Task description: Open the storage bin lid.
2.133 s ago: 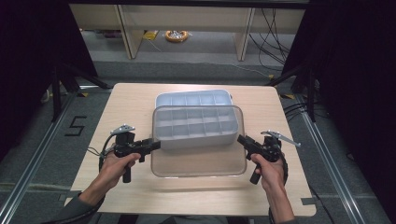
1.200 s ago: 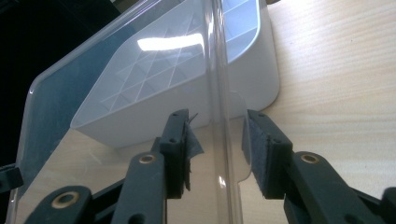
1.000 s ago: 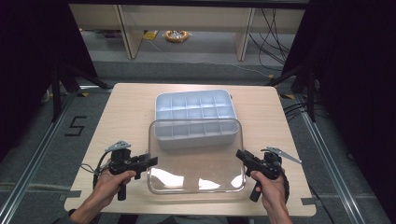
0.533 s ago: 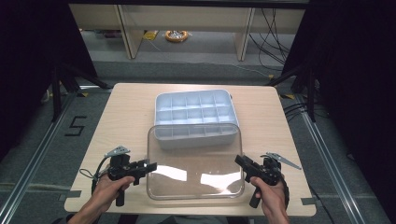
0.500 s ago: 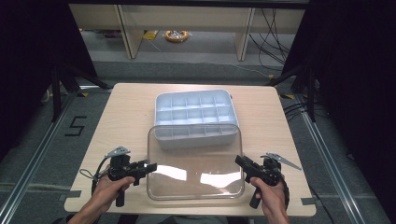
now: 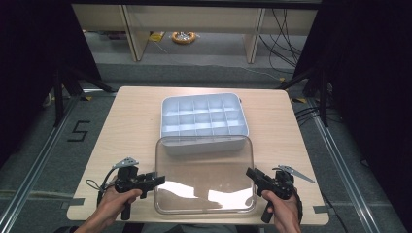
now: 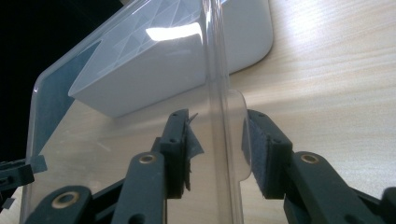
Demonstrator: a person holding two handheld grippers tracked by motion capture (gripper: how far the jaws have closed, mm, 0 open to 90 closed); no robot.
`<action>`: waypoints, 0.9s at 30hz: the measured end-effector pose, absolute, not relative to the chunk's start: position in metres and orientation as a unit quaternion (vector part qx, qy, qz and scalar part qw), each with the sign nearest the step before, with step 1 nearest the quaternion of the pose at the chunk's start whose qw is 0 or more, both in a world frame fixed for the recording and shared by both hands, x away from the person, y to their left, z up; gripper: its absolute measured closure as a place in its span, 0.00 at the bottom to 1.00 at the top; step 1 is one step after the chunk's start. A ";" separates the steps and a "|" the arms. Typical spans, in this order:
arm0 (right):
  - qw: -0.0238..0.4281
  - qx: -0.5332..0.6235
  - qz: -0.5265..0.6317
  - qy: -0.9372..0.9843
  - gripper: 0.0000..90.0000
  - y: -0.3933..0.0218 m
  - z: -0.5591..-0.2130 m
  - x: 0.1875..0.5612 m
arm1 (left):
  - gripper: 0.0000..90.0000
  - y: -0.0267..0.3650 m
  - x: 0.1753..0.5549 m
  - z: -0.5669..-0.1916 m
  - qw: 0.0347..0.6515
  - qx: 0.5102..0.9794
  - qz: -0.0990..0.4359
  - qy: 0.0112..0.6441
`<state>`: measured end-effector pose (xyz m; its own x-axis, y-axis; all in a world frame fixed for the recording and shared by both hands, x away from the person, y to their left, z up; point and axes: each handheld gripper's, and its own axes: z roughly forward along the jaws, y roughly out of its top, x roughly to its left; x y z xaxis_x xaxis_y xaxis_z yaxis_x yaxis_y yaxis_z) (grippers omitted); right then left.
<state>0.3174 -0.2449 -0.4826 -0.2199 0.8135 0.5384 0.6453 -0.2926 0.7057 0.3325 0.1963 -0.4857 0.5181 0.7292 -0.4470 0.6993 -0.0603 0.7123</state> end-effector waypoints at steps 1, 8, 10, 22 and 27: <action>0.075 0.625 0.512 0.585 0.69 -0.244 -0.482 0.316 | 0.60 0.196 0.332 -0.487 0.476 0.731 0.011 0.489; 0.064 0.635 0.510 0.577 0.69 -0.245 -0.487 0.313 | 0.60 0.193 0.331 -0.492 0.468 0.736 0.007 0.488; 0.067 0.627 0.512 0.583 0.69 -0.248 -0.488 0.313 | 0.59 0.192 0.330 -0.494 0.465 0.739 0.005 0.488; 0.079 0.625 0.499 0.596 0.69 -0.250 -0.494 0.309 | 0.58 0.190 0.326 -0.496 0.458 0.748 0.002 0.480; 0.072 0.632 0.496 0.591 0.69 -0.250 -0.497 0.308 | 0.58 0.189 0.325 -0.498 0.455 0.751 -0.004 0.478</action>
<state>0.3081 -0.2502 -0.4967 -0.1917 0.8188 0.5411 0.6754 -0.2900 0.6781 0.3249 0.1890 -0.4982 0.5434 0.7142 -0.4413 0.7219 -0.1291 0.6799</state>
